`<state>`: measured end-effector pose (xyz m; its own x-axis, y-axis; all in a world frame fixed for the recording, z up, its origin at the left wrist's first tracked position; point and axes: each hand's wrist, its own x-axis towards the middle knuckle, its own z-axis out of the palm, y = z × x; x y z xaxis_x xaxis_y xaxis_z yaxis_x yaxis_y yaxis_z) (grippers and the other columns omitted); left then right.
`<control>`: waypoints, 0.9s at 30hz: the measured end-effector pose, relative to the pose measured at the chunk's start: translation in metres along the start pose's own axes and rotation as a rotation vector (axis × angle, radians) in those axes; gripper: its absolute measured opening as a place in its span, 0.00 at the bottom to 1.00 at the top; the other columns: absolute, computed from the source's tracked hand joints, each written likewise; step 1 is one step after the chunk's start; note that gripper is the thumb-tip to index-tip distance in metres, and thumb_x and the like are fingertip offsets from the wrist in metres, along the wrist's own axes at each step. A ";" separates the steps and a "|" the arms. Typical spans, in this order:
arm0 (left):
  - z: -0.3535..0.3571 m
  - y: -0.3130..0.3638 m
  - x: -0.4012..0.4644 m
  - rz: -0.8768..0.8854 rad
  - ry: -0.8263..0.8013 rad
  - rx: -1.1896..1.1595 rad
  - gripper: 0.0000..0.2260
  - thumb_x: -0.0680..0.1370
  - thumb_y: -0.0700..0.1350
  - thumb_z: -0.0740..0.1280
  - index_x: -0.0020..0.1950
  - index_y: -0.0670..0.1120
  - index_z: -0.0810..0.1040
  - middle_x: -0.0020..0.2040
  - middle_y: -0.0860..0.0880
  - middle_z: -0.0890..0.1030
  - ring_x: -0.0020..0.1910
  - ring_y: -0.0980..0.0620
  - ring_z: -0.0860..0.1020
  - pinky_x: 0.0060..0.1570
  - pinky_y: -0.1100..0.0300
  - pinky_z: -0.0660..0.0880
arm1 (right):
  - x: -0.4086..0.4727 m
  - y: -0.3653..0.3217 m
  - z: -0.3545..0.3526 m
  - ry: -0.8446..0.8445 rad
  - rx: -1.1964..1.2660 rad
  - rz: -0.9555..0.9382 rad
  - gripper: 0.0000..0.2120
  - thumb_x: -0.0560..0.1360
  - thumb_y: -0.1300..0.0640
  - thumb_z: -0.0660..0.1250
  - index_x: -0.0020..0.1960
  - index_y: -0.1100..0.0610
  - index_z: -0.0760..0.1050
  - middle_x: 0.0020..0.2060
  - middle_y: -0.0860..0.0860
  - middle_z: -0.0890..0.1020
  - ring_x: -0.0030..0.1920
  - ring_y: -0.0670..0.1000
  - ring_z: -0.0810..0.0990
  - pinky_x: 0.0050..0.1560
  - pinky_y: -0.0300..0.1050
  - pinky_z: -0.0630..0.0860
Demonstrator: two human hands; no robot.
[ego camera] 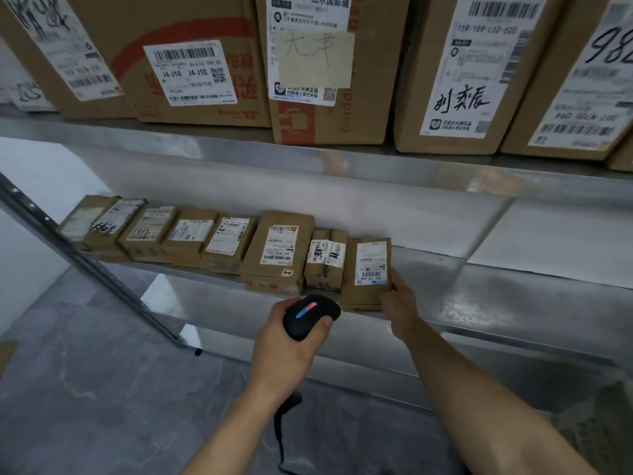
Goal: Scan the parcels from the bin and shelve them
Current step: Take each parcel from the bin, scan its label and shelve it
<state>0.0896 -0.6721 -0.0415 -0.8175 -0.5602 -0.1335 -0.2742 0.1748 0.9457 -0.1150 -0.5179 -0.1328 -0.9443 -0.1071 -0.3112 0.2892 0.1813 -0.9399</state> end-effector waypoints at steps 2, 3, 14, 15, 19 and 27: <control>0.001 0.001 0.000 -0.001 -0.021 -0.002 0.29 0.64 0.71 0.73 0.61 0.61 0.76 0.50 0.54 0.85 0.44 0.46 0.85 0.43 0.49 0.84 | 0.001 0.001 -0.007 0.004 -0.027 0.000 0.20 0.80 0.60 0.69 0.69 0.45 0.77 0.59 0.46 0.83 0.62 0.52 0.80 0.62 0.47 0.78; 0.003 0.002 0.000 -0.002 -0.031 -0.006 0.29 0.64 0.70 0.74 0.61 0.61 0.76 0.50 0.54 0.85 0.44 0.46 0.85 0.42 0.50 0.83 | 0.001 0.002 -0.012 0.009 -0.053 -0.001 0.20 0.79 0.58 0.71 0.69 0.44 0.77 0.60 0.46 0.83 0.62 0.52 0.80 0.65 0.51 0.78; 0.079 0.007 -0.013 0.051 -0.360 -0.002 0.21 0.68 0.65 0.77 0.58 0.63 0.78 0.48 0.56 0.85 0.42 0.49 0.83 0.38 0.53 0.81 | -0.054 0.022 -0.119 0.132 -0.094 -0.015 0.21 0.80 0.60 0.69 0.71 0.49 0.74 0.65 0.47 0.72 0.64 0.48 0.72 0.57 0.38 0.71; 0.091 0.006 -0.016 0.061 -0.390 0.012 0.23 0.66 0.68 0.76 0.57 0.63 0.78 0.48 0.58 0.85 0.43 0.49 0.84 0.41 0.49 0.83 | -0.062 0.028 -0.132 0.168 -0.103 -0.010 0.21 0.79 0.59 0.70 0.70 0.47 0.75 0.65 0.48 0.73 0.65 0.48 0.72 0.59 0.40 0.70; 0.141 0.015 -0.033 0.101 -0.539 0.060 0.27 0.63 0.71 0.75 0.59 0.62 0.78 0.48 0.58 0.84 0.45 0.50 0.84 0.48 0.43 0.84 | -0.100 0.047 -0.188 0.281 -0.142 -0.002 0.22 0.79 0.58 0.71 0.69 0.43 0.75 0.66 0.48 0.74 0.66 0.50 0.73 0.65 0.47 0.73; 0.262 0.064 -0.084 0.267 -0.751 0.170 0.23 0.64 0.69 0.75 0.56 0.65 0.76 0.47 0.55 0.85 0.40 0.46 0.84 0.45 0.40 0.83 | -0.162 0.085 -0.318 0.511 -0.099 0.017 0.23 0.68 0.50 0.71 0.61 0.34 0.77 0.62 0.47 0.80 0.62 0.48 0.79 0.66 0.49 0.76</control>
<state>0.0081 -0.4016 -0.0479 -0.9712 0.1995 -0.1299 -0.0456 0.3797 0.9240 0.0129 -0.1747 -0.1174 -0.9030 0.3832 -0.1944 0.3120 0.2736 -0.9099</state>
